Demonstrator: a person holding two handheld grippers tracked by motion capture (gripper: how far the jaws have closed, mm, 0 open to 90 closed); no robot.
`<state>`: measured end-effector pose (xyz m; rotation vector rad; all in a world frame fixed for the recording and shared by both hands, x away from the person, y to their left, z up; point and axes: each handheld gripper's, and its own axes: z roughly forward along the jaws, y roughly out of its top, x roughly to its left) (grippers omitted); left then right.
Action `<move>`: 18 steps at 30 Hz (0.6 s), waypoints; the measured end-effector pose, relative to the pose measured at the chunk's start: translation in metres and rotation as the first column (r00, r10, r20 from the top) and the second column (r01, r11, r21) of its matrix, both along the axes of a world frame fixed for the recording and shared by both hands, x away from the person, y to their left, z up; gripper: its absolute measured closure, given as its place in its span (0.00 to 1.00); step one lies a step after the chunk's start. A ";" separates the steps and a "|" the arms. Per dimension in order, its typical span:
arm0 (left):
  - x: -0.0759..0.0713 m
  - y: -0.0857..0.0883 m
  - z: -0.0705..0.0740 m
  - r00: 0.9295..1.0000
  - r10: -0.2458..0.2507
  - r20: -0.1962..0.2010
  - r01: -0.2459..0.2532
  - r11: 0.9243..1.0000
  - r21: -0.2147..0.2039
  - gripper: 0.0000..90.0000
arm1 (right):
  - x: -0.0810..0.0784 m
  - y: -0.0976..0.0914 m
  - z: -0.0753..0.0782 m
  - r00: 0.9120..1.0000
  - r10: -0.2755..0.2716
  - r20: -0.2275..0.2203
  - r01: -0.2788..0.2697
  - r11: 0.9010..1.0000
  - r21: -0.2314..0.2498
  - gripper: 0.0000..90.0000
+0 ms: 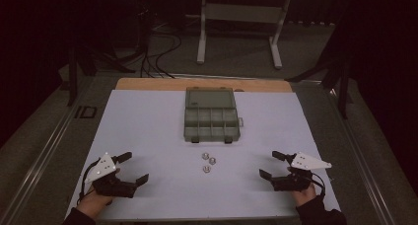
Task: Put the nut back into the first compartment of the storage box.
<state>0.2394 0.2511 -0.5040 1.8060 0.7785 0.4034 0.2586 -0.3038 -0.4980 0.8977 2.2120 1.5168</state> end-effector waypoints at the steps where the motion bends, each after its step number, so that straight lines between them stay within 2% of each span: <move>1: 0.000 0.000 0.000 1.000 -0.001 0.001 0.001 1.000 -0.002 0.00 | 0.000 0.000 0.000 1.000 -0.001 0.001 0.001 1.000 -0.003 0.14; 3: 0.000 0.000 0.001 1.000 -0.001 0.005 0.001 1.000 0.003 0.00 | 0.000 -0.001 0.001 1.000 -0.005 0.001 0.005 1.000 -0.002 0.14; 7: -0.003 -0.002 0.006 0.999 0.026 0.048 -0.025 0.999 -0.019 0.00 | 0.000 -0.001 0.001 1.000 -0.006 -0.001 0.006 1.000 -0.004 0.15; 10: -0.003 -0.003 0.010 0.999 0.036 0.020 -0.035 0.998 -0.057 0.00 | -0.001 -0.002 0.002 1.000 -0.010 0.013 0.010 1.000 0.001 0.15; 12: -0.003 -0.005 0.013 0.999 0.037 -0.004 -0.037 0.998 -0.048 0.00 | -0.001 -0.002 0.003 1.000 -0.009 0.018 0.009 1.000 0.009 0.15; 14: -0.003 -0.007 0.017 0.999 0.046 -0.005 -0.046 0.997 -0.058 0.00 | -0.001 -0.002 0.004 1.000 -0.012 0.019 0.012 1.000 0.012 0.15; 16: -0.004 -0.009 0.024 0.999 0.046 0.025 -0.045 0.998 -0.040 0.00 | -0.001 -0.002 0.004 1.000 -0.009 0.025 0.009 1.000 0.012 0.15; 18: -0.004 -0.011 0.034 0.999 0.010 0.041 -0.007 0.998 -0.070 0.00 | -0.002 -0.001 0.005 1.000 -0.009 0.029 0.009 1.000 0.010 0.15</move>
